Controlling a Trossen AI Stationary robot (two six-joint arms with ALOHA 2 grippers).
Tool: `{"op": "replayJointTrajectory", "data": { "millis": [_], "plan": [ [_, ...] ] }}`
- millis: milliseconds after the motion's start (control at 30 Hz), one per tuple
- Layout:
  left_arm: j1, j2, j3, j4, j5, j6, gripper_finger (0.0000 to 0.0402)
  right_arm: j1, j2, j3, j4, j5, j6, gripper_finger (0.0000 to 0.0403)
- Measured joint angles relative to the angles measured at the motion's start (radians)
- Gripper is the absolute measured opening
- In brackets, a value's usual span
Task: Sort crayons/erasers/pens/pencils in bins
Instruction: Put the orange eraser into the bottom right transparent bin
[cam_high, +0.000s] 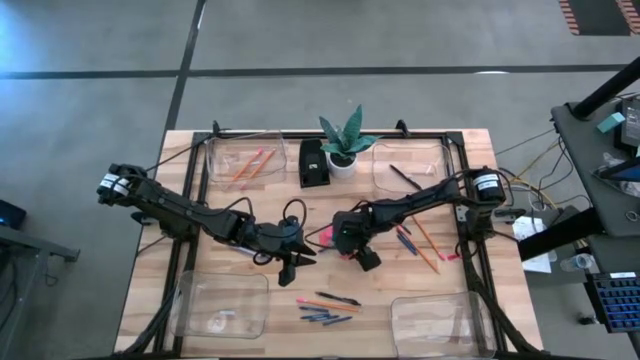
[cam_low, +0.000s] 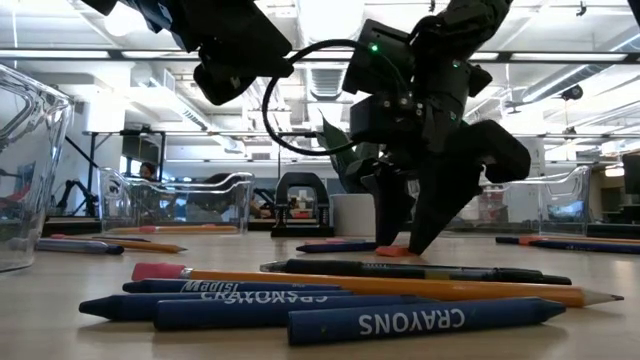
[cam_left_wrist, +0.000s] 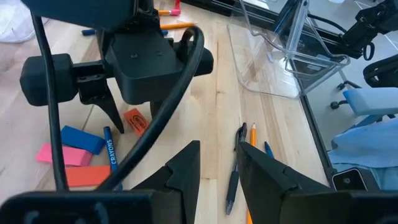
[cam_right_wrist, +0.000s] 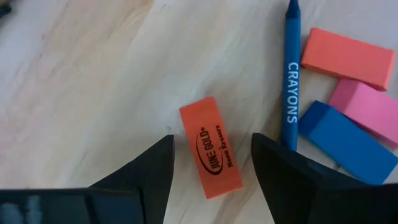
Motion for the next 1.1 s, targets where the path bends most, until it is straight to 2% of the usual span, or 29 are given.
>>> {"op": "replayJointTrajectory", "data": {
  "millis": [333,833,967,1100],
  "plan": [
    [0.001,0.0,0.0,0.0,-0.001,0.0,0.0092,0.009,0.001,-0.017,0.031,0.039,0.064,0.0192],
    [0.0,0.0,-0.001,0.0,-0.002,0.001,0.0092,0.048,0.003,-0.022,0.025,0.102,0.125,0.0074],
    [0.0,0.0,-0.001,0.0,-0.002,0.006,0.0092,0.048,-0.001,-0.022,0.025,0.104,0.171,0.0071],
    [0.0,0.0,-0.001,0.0,-0.002,0.006,0.0092,0.048,-0.023,-0.023,0.025,0.105,0.187,0.0085]
  ]
}}
